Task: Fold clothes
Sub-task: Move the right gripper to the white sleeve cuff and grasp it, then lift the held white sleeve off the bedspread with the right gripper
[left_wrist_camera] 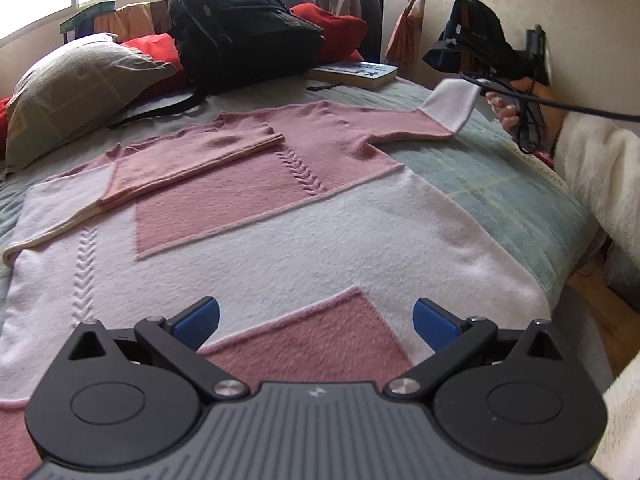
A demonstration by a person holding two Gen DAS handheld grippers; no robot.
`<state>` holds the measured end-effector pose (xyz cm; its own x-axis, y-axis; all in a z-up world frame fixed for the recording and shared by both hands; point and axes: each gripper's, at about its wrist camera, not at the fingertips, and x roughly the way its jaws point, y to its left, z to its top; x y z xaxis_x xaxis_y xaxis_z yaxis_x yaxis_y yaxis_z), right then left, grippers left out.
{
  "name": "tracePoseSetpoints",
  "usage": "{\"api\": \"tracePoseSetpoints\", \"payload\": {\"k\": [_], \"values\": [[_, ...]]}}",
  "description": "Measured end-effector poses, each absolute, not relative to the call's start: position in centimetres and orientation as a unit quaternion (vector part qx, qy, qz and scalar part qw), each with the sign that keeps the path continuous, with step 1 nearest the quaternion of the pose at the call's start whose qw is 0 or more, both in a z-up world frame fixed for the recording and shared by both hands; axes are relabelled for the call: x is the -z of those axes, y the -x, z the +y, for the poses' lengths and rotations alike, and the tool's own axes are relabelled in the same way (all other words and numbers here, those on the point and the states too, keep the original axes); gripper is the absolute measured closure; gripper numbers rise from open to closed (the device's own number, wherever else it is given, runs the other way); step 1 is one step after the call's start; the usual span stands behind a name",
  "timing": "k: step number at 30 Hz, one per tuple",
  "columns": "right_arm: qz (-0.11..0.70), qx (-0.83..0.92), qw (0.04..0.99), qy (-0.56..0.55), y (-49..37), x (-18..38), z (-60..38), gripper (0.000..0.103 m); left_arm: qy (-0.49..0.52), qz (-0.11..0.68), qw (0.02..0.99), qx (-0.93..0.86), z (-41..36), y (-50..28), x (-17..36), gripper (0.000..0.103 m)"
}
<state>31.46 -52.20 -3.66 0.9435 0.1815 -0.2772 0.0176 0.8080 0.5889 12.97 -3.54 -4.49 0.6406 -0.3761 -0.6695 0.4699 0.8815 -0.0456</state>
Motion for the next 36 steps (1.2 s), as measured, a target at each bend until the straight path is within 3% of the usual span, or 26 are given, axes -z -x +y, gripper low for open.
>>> {"api": "tracePoseSetpoints", "payload": {"k": [19,36], "values": [[0.19,-0.085,0.943,-0.258,-33.3,-1.7,-38.9,0.0,-0.074,0.357,0.911,0.192,3.6,-8.9,3.0,0.001],[0.221,-0.09,0.941,-0.239,-36.5,-2.2,-28.4,0.0,-0.05,0.375,0.905,0.195,6.7,-8.0,3.3,0.001]]}}
